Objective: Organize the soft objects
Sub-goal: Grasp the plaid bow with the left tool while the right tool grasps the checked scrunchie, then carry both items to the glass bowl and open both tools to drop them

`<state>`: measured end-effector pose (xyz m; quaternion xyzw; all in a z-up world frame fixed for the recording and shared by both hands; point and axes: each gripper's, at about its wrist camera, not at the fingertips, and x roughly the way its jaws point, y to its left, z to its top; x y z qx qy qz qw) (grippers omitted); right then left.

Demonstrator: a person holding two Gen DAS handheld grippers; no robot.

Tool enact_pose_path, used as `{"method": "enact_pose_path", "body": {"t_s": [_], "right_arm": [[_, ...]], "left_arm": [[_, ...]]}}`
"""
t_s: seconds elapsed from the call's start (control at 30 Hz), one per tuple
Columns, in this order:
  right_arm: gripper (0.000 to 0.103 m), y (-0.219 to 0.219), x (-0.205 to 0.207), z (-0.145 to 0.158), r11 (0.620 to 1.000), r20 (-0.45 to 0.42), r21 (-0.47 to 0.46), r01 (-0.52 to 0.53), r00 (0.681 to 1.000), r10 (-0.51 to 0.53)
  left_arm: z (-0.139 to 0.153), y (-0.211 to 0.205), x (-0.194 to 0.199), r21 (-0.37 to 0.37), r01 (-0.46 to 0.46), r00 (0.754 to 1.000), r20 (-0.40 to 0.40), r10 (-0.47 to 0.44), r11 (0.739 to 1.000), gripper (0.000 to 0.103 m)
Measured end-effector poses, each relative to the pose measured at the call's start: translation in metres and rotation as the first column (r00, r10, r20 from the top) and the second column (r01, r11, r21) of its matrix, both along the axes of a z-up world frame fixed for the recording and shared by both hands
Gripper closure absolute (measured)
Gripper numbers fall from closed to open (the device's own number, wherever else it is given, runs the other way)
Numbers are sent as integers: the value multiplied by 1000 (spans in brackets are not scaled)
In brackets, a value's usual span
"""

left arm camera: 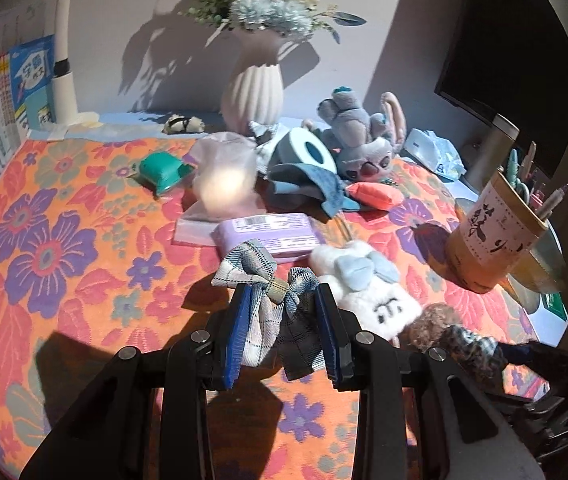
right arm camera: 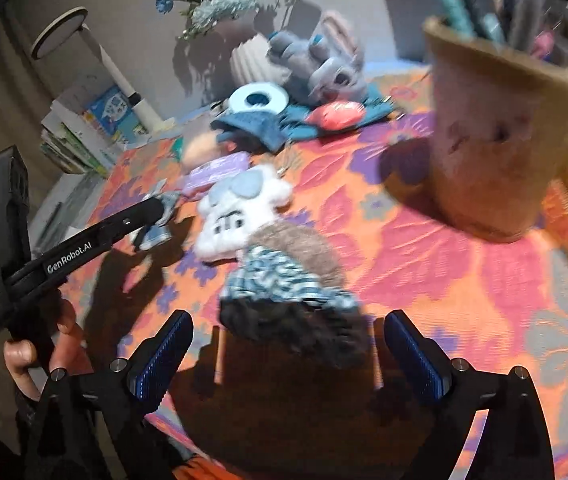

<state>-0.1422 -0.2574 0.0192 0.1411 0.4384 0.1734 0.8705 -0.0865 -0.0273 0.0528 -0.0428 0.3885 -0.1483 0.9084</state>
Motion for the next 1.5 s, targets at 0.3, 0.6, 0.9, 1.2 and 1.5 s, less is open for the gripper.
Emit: {"method": "enact_pose_path", "body": {"t_s": [0.3,0.6,0.9,1.2,1.5], "right_arm": [[67,9,12,-6,995,35,-48,89,996,-88],[69,-35,-38,56,960,252,-115,254,943,-219],[69,-134,-81,99,871,346,-61,488,829,-440],[69,-243,-79,101,744,300,21,668,706,-642],[68,-295,-39,87,730,187,78,679,709,-680]], "left_arm": [[10,-26,-7,21,56,998,18,-57,998,74],[49,-85,-39,-1,203,973,112,-202,979,74],[81,-176,-69,-101,434,893,181,-412,895,74],[96,-285,-71,-88,562,821,186,-540,823,74],[88,-343,-37,-54,561,823,144,-549,826,74]]}}
